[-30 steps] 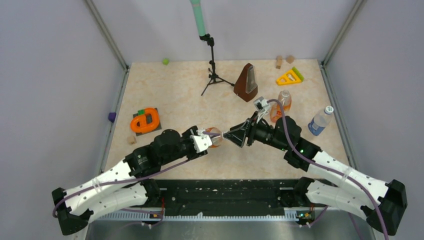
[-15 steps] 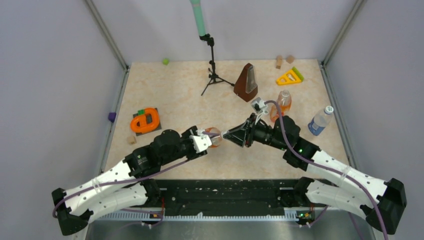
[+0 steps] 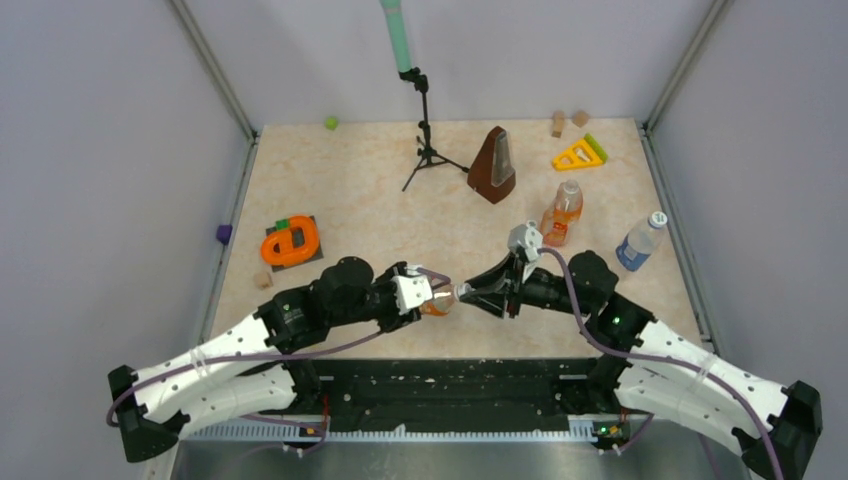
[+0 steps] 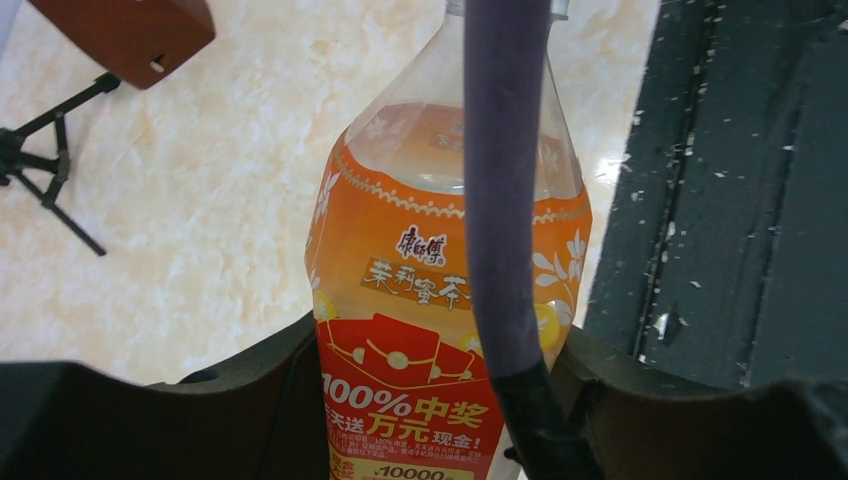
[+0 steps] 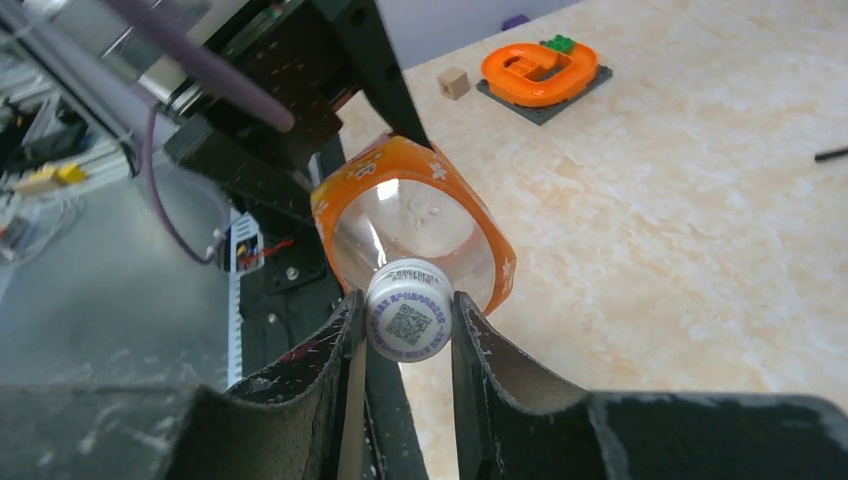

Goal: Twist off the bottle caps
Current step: Unscrew the bottle cap from the plastic bottle.

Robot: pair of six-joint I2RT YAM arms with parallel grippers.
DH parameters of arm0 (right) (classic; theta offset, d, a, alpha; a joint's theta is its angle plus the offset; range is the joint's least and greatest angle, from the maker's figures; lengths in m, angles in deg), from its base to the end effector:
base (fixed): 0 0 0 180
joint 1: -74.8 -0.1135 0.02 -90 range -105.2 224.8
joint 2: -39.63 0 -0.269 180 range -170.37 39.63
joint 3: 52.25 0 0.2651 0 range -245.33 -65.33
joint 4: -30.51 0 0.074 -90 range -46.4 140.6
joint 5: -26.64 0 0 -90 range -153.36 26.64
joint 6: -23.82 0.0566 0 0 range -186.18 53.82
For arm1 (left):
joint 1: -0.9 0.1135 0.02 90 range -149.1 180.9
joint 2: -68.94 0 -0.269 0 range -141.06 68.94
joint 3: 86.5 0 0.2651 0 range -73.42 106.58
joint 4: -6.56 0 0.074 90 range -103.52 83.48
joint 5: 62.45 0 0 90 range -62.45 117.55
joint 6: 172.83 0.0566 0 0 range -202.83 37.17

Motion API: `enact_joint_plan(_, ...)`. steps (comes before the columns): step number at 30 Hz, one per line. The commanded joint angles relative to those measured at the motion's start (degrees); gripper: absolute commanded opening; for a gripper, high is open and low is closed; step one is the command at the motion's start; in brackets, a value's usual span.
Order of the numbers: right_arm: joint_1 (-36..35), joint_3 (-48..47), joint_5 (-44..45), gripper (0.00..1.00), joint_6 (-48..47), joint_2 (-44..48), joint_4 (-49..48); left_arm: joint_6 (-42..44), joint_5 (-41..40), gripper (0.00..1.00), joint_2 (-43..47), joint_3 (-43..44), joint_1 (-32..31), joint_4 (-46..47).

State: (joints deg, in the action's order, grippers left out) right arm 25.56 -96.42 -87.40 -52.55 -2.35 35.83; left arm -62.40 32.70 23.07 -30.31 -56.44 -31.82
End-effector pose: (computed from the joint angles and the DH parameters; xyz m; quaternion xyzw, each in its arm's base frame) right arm 0.1199 0.1745 0.2967 -0.3535 0.6324 0.4797 0.4949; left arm 0.1083 -0.1783 0.2927 0.5557 0.6522 -0.1993 0.4754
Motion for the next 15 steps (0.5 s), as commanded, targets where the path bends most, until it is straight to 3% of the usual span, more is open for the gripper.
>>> enact_joint_plan(1,-0.5,1.5,-15.4,0.00,-11.1,3.1,-0.7,-3.6,6.5,0.00,2.2,4.1,0.7,2.7)
enact_joint_plan(7,-0.5,2.0,-20.0,0.00,-25.0,4.3,0.8,-5.2,14.3,0.00,2.8,5.3,0.7,0.3)
enact_joint_plan(15,-0.5,0.4,-25.3,0.00,-37.4,2.5,2.4,-7.0,16.7,0.00,2.1,6.0,0.7,-2.0)
